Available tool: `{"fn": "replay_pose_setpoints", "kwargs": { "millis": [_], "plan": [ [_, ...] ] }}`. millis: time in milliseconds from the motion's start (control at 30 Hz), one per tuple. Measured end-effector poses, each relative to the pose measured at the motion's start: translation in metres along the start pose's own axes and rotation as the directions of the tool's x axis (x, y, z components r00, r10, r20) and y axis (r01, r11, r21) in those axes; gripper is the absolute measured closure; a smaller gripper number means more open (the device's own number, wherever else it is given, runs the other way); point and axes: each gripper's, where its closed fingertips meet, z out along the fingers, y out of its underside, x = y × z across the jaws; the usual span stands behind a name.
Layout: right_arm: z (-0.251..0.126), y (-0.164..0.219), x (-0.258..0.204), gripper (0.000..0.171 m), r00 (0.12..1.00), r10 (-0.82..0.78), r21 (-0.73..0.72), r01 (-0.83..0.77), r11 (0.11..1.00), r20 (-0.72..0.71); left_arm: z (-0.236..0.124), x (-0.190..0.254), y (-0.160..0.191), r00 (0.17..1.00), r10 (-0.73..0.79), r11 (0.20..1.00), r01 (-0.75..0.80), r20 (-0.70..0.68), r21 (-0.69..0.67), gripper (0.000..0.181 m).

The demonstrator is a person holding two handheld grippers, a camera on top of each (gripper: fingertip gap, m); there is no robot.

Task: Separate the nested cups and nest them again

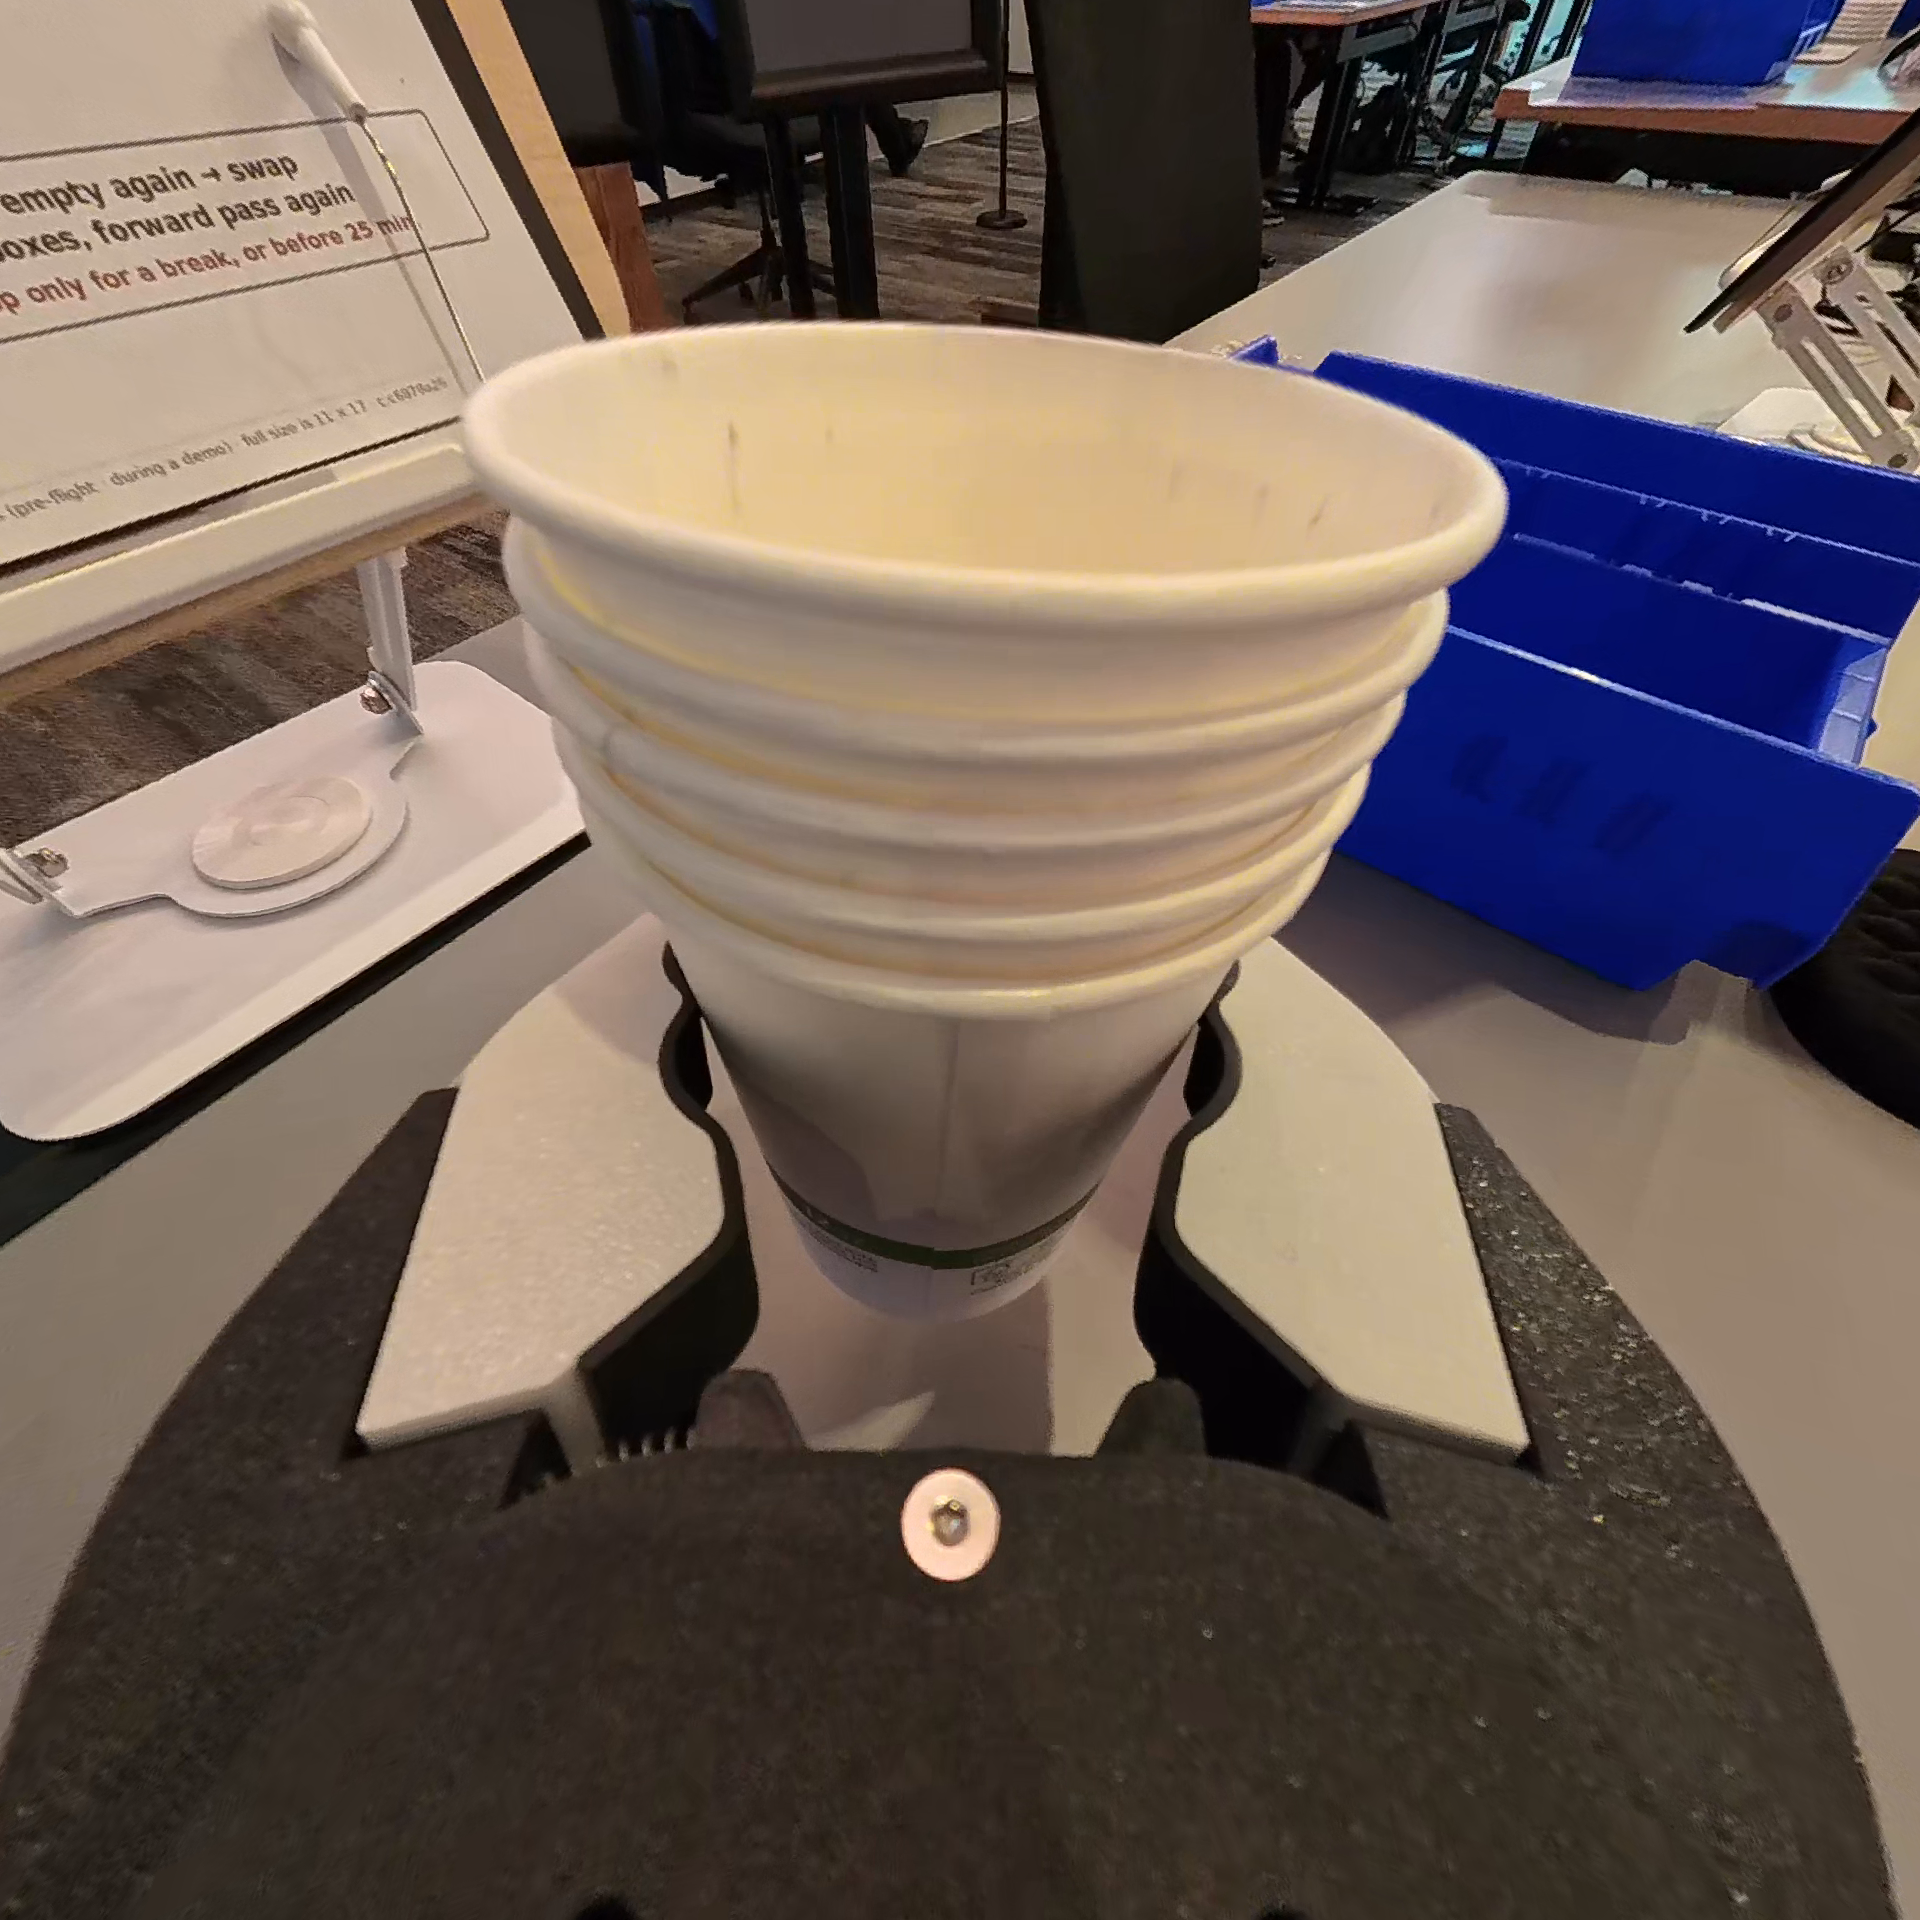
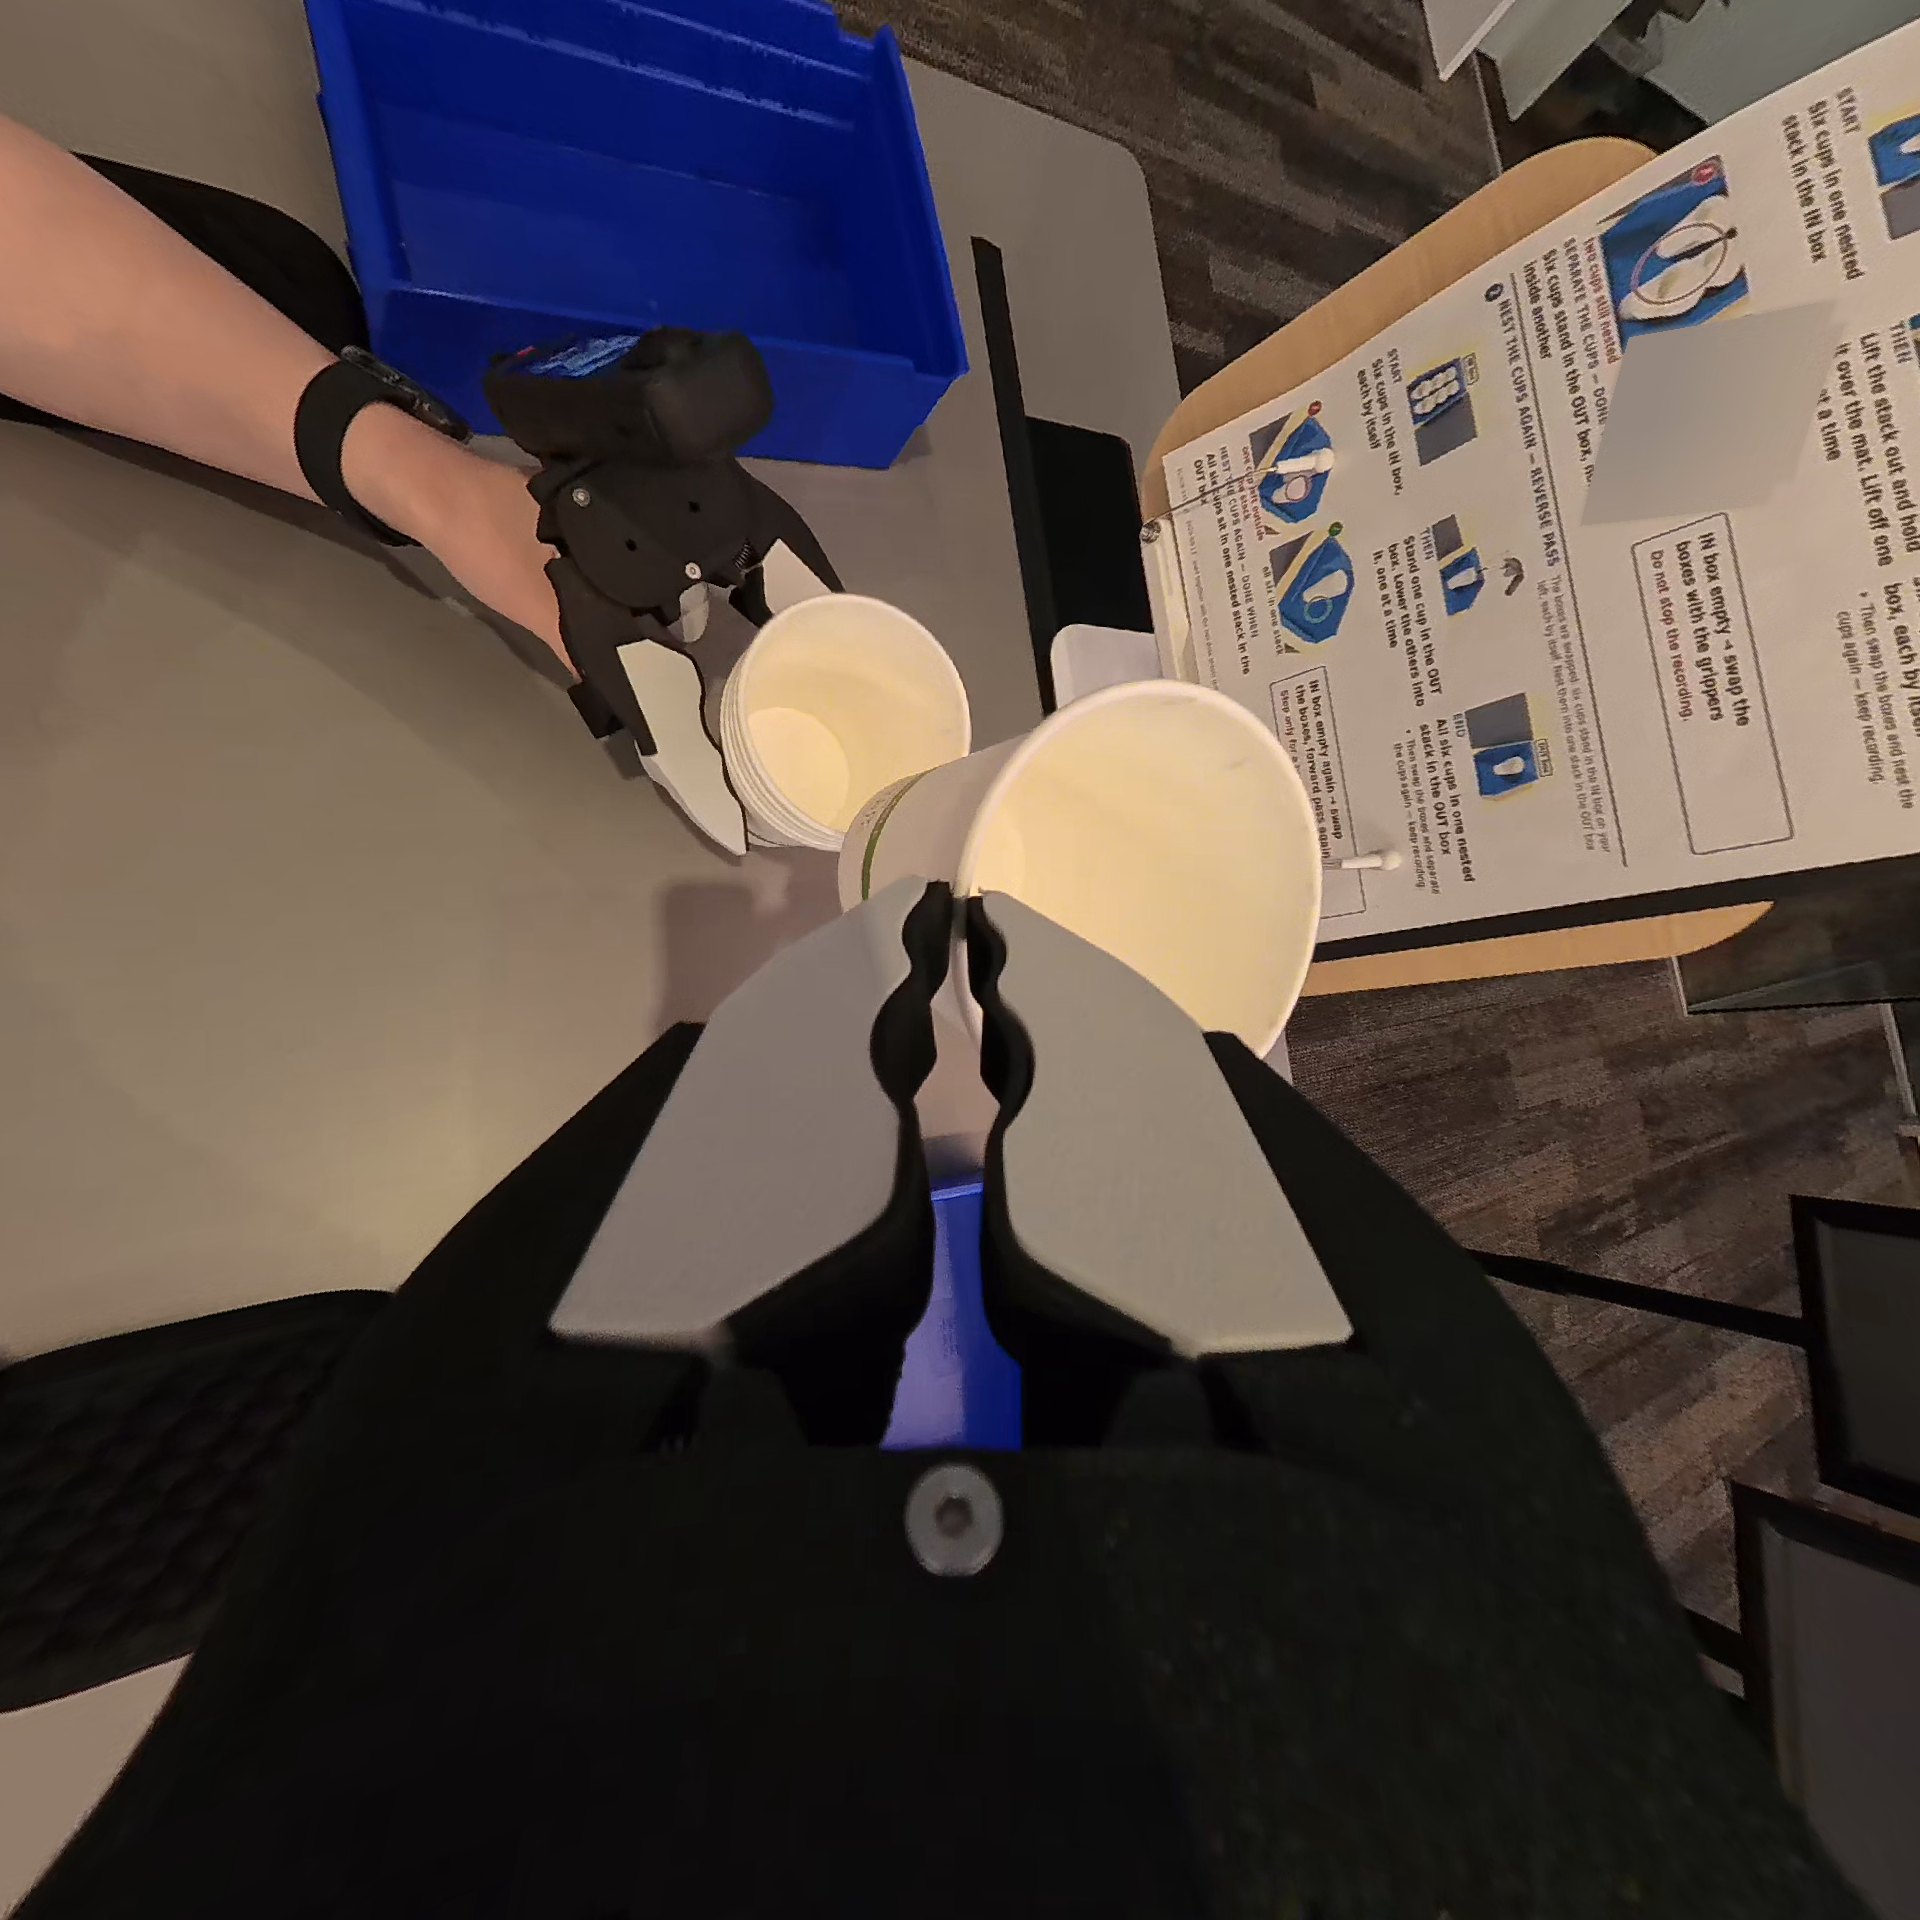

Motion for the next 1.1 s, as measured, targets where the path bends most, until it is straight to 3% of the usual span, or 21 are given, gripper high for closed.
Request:
{"fn": "replay_pose_setpoints", "kwargs": {
  "millis": [533, 900, 1100],
  "plan": [
    [0.053, -0.030, -0.026, 0.168, 0.990, -0.109, 0.002, 0.109, 0.994, 0.087, -0.004, 0.008, -0.008, 1.000, 0.004, 1.000, -0.004, -0.018, 0.025, 0.090],
    [0.107, -0.020, -0.050, 0.168, 0.964, -0.191, -0.132, 0.217, 0.967, 0.185, -0.012, 0.007, -0.019, 0.997, -0.059, 0.995, 0.063, -0.054, 0.072, 0.090],
    [0.126, -0.018, -0.060, 0.168, 0.955, -0.219, -0.132, 0.248, 0.960, 0.200, -0.015, 0.006, -0.023, 0.994, -0.082, 0.992, 0.088, -0.069, 0.091, 0.090]
  ]
}}
